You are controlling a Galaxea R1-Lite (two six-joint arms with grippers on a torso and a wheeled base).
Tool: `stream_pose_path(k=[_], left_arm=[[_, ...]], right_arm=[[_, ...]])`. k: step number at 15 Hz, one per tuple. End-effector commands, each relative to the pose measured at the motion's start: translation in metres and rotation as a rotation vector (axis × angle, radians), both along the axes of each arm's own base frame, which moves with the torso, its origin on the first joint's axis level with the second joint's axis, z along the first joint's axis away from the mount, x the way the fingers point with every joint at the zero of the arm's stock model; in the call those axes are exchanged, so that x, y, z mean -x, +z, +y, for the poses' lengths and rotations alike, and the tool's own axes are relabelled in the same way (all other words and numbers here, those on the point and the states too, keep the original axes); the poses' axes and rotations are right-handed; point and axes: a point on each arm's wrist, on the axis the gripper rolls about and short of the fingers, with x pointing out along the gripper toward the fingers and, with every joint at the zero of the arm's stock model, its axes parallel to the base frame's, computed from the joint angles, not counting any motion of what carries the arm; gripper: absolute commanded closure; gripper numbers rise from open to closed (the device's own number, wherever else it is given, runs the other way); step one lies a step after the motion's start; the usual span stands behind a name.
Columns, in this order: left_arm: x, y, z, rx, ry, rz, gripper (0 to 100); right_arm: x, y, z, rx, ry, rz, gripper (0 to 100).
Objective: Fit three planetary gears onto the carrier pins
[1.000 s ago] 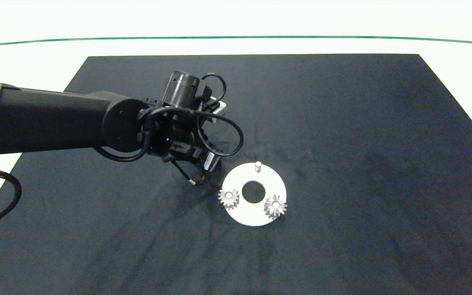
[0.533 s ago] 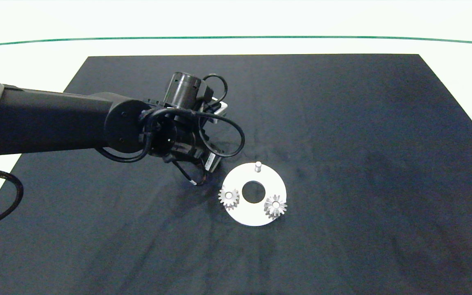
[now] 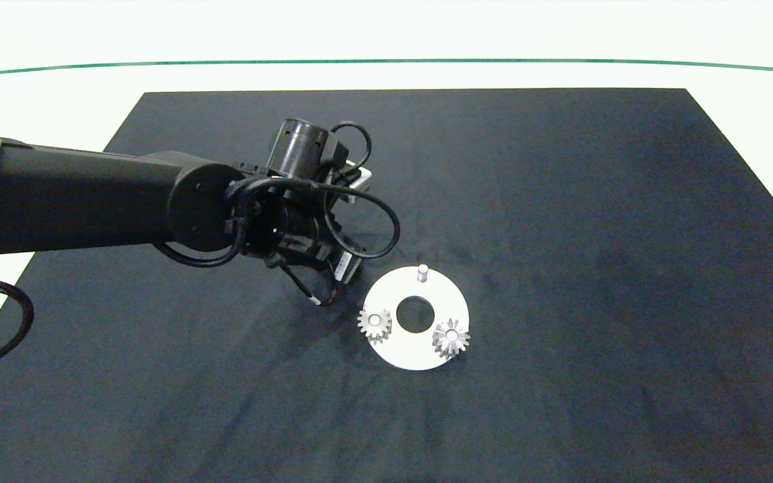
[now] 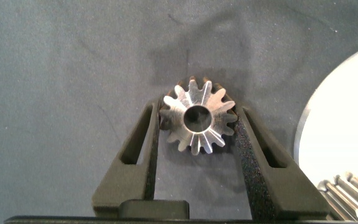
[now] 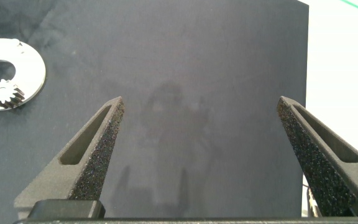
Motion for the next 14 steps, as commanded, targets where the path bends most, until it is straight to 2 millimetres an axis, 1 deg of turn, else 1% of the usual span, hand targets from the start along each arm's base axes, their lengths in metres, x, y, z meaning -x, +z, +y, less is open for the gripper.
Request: stream_pose_path(k=[1, 3, 5, 6, 8, 9, 10, 11, 14], left_arm=[[0.012, 0.021, 0.000, 0.028, -0.017, -0.049, 75], [0.026, 0.034, -0.005, 0.045, -0.049, -0.072, 75], [0.041, 0.040, -0.014, 0.047, -0.094, -0.070, 75], [0.049, 0.041, -0.021, 0.049, -0.123, -0.070, 75], [0.066, 0.046, -0.042, 0.063, -0.202, -0.085, 75], [0.069, 0.047, -0.047, 0.066, -0.218, -0.089, 75], [0.069, 0.046, -0.059, 0.068, -0.240, -0.096, 75], [0.067, 0.044, -0.064, 0.063, -0.245, -0.095, 75], [0.061, 0.037, -0.070, 0.038, -0.255, -0.085, 75]], right_arm=[[0.000, 0.000, 0.000, 0.003, -0.001, 0.000, 0], [0.000, 0.000, 0.000, 0.003, -0.001, 0.000, 0], [0.002, 0.000, -0.001, 0.000, -0.001, -0.006, 0], [0.003, 0.000, -0.001, -0.001, -0.001, -0.008, 0], [0.003, 0.001, -0.001, -0.002, -0.001, -0.010, 0], [0.003, 0.001, -0.001, -0.002, -0.001, -0.010, 0], [0.003, 0.001, -0.002, -0.002, -0.001, -0.011, 0], [0.004, 0.001, -0.002, -0.004, -0.003, -0.014, 0], [0.005, 0.001, -0.002, 0.005, -0.002, -0.016, 0]])
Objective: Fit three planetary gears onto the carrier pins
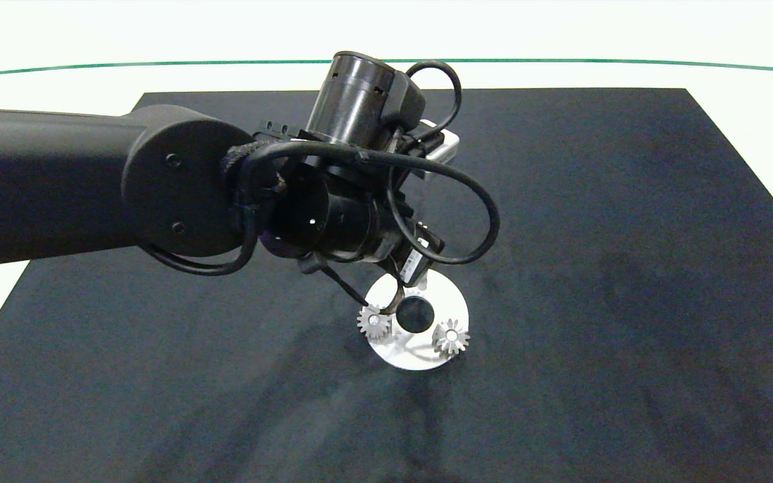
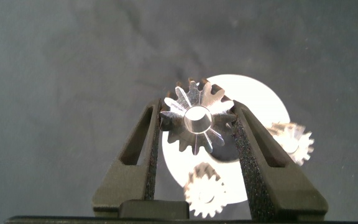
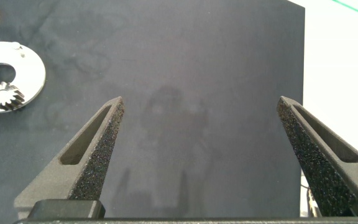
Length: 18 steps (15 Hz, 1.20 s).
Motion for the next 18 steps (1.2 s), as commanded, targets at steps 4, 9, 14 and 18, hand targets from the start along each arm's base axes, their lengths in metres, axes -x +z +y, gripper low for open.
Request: stream_pose_path(k=[4, 9, 14, 18], left_arm=[[-0.006, -0.017, -0.016, -0.091, -0.029, 0.035, 75], [-0.018, -0.019, -0.028, -0.091, -0.025, 0.007, 75], [-0.020, -0.026, -0.031, -0.109, -0.027, 0.021, 75], [-0.021, -0.028, -0.030, -0.113, -0.021, 0.026, 75]], right_arm=[[0.000, -0.001, 0.000, 0.011, -0.002, 0.001, 0], [0.000, -0.001, 0.000, 0.011, 0.000, 0.001, 0], [0.000, -0.001, 0.000, 0.011, 0.000, 0.001, 0], [0.000, -0.001, 0.000, 0.011, 0.000, 0.001, 0]])
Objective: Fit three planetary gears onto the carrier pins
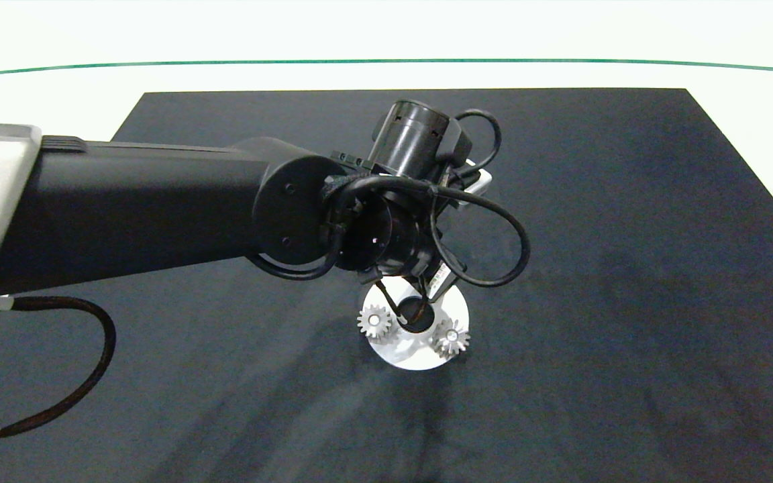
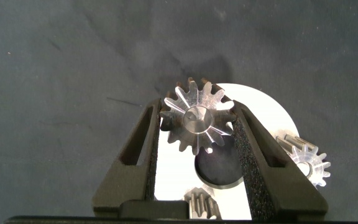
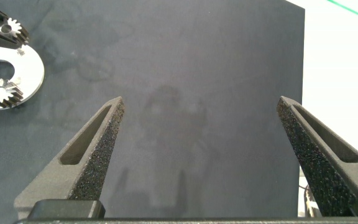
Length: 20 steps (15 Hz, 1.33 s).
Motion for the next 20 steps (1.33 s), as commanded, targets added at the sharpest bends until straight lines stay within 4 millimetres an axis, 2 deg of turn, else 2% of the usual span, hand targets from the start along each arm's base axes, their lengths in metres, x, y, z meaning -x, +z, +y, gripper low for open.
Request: stream_pose_path(k=[1, 20], left_arm=[[-0.0015, -0.0060, 0.0013, -0.024, 0.014, 0.008, 75], [-0.0014, -0.0113, -0.0006, -0.055, 0.017, 0.002, 75]], right_arm=[[0.0001, -0.0001, 0.0000, 0.002, -0.001, 0.000, 0], [0.0005, 0.0000, -0.0002, 0.002, -0.001, -0.001, 0]])
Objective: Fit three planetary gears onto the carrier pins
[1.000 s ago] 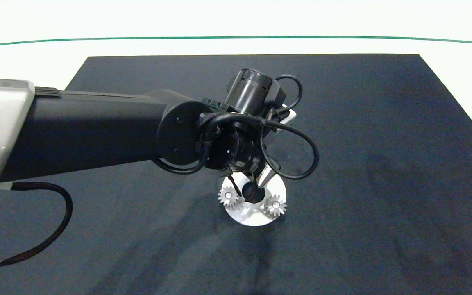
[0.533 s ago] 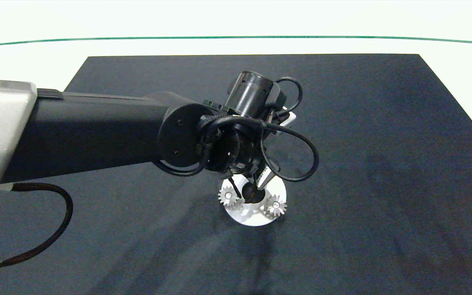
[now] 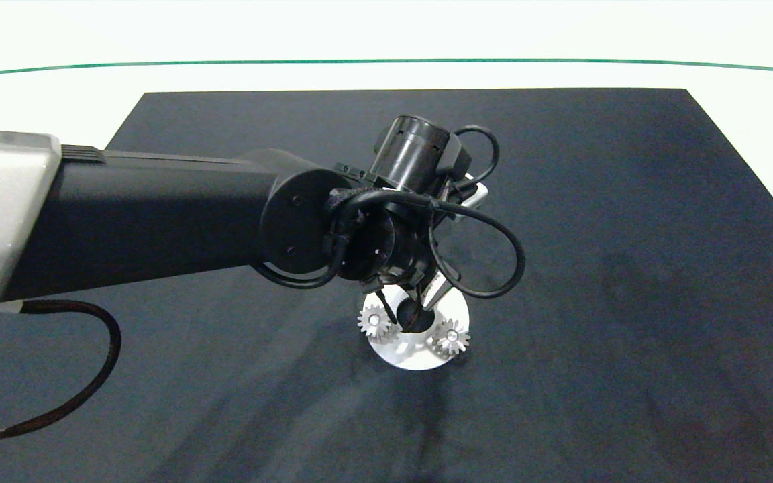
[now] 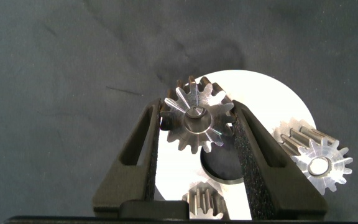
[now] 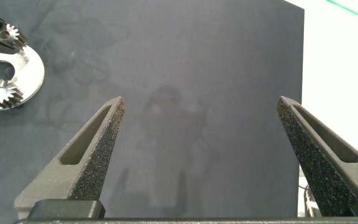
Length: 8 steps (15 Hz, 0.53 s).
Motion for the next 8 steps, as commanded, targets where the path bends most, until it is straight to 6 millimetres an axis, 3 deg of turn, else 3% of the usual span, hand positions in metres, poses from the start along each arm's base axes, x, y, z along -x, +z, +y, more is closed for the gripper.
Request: stream_pose_path(k=[1, 8], left_arm=[[-0.0005, -0.0023, -0.0006, -0.012, -0.003, 0.002, 75], [-0.0005, -0.0023, -0.0006, -0.015, -0.006, 0.001, 75]], right_arm=[[0.0000, -0.0001, 0.0000, 0.002, -0.002, 0.001, 0], [-0.0002, -0.0005, 0.0000, 0.003, -0.002, 0.002, 0]])
